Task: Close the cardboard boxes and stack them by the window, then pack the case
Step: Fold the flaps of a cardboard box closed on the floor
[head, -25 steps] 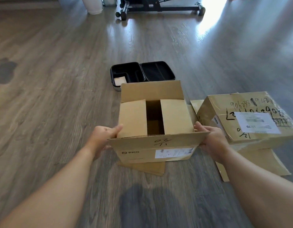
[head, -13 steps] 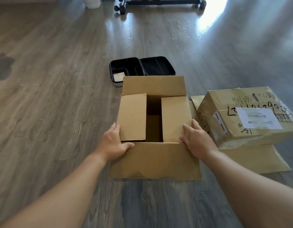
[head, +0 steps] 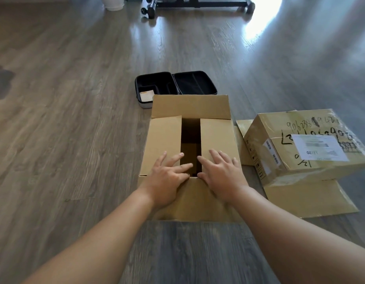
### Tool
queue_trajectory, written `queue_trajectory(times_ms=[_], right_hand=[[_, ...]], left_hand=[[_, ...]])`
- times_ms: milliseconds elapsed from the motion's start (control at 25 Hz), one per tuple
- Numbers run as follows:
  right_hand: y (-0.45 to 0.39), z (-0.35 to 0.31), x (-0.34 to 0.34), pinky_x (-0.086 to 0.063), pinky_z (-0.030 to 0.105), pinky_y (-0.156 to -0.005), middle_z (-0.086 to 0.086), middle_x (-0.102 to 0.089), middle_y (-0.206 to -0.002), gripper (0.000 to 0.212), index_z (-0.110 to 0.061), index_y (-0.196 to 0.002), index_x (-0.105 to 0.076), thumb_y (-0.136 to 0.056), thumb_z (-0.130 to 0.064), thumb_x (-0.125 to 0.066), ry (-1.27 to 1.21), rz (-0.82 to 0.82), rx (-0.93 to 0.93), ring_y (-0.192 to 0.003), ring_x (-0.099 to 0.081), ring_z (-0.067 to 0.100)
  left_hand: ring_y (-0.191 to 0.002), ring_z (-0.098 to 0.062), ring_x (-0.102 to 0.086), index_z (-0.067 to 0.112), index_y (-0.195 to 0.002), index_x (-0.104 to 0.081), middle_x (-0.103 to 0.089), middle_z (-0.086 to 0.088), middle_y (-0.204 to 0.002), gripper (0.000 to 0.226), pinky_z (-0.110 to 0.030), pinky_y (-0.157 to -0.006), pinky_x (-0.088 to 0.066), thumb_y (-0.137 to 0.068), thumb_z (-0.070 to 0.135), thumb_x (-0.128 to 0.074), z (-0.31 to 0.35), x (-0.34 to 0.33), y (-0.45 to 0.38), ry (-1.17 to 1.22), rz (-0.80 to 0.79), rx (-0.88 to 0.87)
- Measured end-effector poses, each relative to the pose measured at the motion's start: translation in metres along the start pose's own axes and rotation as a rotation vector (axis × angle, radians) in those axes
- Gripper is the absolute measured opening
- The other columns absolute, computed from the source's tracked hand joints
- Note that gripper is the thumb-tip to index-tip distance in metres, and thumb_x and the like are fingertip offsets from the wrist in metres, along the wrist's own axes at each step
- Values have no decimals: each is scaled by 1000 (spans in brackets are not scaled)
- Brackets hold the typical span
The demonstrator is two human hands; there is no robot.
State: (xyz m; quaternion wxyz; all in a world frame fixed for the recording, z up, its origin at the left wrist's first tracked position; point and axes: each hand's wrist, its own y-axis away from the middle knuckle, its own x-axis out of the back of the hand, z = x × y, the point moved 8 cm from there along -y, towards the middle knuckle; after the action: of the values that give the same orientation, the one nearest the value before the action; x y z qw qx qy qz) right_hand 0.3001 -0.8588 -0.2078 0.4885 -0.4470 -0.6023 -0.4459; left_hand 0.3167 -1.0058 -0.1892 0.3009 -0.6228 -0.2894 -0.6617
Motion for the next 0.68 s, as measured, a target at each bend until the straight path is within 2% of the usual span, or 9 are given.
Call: queue_trajectory(times_ms=[120, 160, 280, 360, 480, 600, 680], right_hand=[[-7, -9, -1, -16, 62, -118, 6, -4, -169, 43, -44, -144, -45, -102, -35, -45, 43, -72, 68, -153, -4, 36], [-8, -11, 1, -15, 62, -118, 5, -3, -169, 41, -43, -141, -49, -102, -34, -45, 55, -87, 80, -153, -3, 37], [-7, -17, 16, -22, 61, -117, 2, -15, -167, 39, -36, -140, -47, -101, -42, -44, 10, -24, 95, -153, -12, 34], [-3, -21, 35, -35, 55, -112, 1, -32, -162, 34, -27, -135, -53, -101, -30, -51, 19, 121, 161, -150, -26, 27], [3, -15, 68, -48, 50, -101, 3, -57, -145, 30, -16, -123, -67, -94, -13, -63, 30, 387, 202, -137, -49, 26], [11, 18, 90, -45, 52, -102, 3, -63, -137, 30, -14, -120, -72, -91, -10, -65, 34, 571, 99, -132, -53, 28], [18, 46, 97, -38, 50, -105, 3, -63, -138, 31, -14, -119, -72, -89, -8, -66, 86, 639, -30, -135, -49, 29]], left_hand=[[-143, -25, -37, 28, -105, -78, -62, 5, -138, 25, -66, -117, -6, -92, 26, -56, -2, 11, 2, -214, 8, 51], [-136, -26, -45, 26, -98, -79, -67, 4, -130, 21, -67, -116, -7, -91, 26, -60, -4, 17, 3, -281, 35, 90], [-127, -31, -52, 18, -91, -81, -71, -4, -122, 16, -68, -116, -8, -86, 19, -66, -13, 33, 8, -365, 114, 221], [-134, -35, -45, 15, -97, -80, -66, -8, -131, 21, -67, -118, -4, -87, 17, -61, -21, 43, 11, -405, 119, 321], [-148, -40, -25, 9, -103, -76, -53, -14, -146, 30, -65, -118, 7, -87, 13, -51, -38, 56, 16, -437, 132, 472], [-153, -39, -1, -4, -122, -65, -39, -20, -155, 51, -65, -114, 17, -80, 15, -44, -70, 61, 30, -393, 102, 708], [-153, -36, 4, -5, -138, -52, -32, -22, -158, 62, -65, -113, 21, -84, 23, -36, -87, 50, 41, -377, 9, 799]])
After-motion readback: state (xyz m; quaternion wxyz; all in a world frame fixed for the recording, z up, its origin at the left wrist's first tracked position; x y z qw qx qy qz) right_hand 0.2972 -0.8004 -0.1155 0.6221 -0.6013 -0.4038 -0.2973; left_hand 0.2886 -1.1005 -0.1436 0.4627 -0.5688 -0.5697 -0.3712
